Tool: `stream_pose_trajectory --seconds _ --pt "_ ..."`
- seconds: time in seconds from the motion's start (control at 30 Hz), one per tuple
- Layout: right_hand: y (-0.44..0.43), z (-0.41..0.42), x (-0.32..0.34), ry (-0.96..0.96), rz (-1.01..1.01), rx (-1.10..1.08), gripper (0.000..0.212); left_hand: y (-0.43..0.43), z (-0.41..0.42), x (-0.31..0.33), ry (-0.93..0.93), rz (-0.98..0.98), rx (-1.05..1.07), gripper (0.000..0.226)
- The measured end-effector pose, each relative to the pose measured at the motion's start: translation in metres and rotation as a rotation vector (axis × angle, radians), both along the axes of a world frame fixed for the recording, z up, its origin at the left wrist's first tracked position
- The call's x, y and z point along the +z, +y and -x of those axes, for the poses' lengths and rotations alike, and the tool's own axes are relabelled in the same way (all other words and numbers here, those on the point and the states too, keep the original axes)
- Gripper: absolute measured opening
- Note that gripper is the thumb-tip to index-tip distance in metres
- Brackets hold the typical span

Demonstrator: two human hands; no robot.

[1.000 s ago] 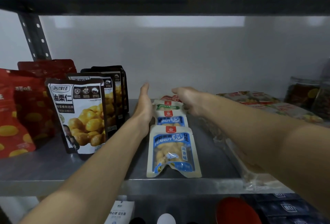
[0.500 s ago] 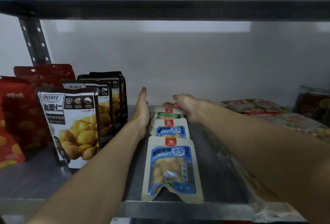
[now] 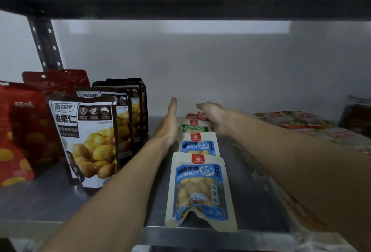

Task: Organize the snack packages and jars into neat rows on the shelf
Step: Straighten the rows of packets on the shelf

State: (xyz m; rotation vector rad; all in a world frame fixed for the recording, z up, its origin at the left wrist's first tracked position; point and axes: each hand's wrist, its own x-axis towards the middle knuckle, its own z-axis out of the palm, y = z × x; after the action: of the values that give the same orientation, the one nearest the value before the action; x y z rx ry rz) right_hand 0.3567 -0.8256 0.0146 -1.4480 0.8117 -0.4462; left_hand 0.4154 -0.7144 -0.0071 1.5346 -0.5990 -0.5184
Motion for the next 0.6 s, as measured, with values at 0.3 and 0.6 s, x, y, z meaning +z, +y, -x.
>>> stream_pose_trajectory --seconds 0.3,0.6 --pt "0.0 -0.0013 0.0007 0.015 0.018 -0.01 0.03 -0.0005 -0.0024 -0.0053 -0.057 -0.06 0.002 0.056" --pt "-0.0003 -0.0057 -0.0011 0.036 0.019 0.001 0.032 -0.0004 -0.0036 -0.0094 -0.289 -0.259 0.094 0.075"
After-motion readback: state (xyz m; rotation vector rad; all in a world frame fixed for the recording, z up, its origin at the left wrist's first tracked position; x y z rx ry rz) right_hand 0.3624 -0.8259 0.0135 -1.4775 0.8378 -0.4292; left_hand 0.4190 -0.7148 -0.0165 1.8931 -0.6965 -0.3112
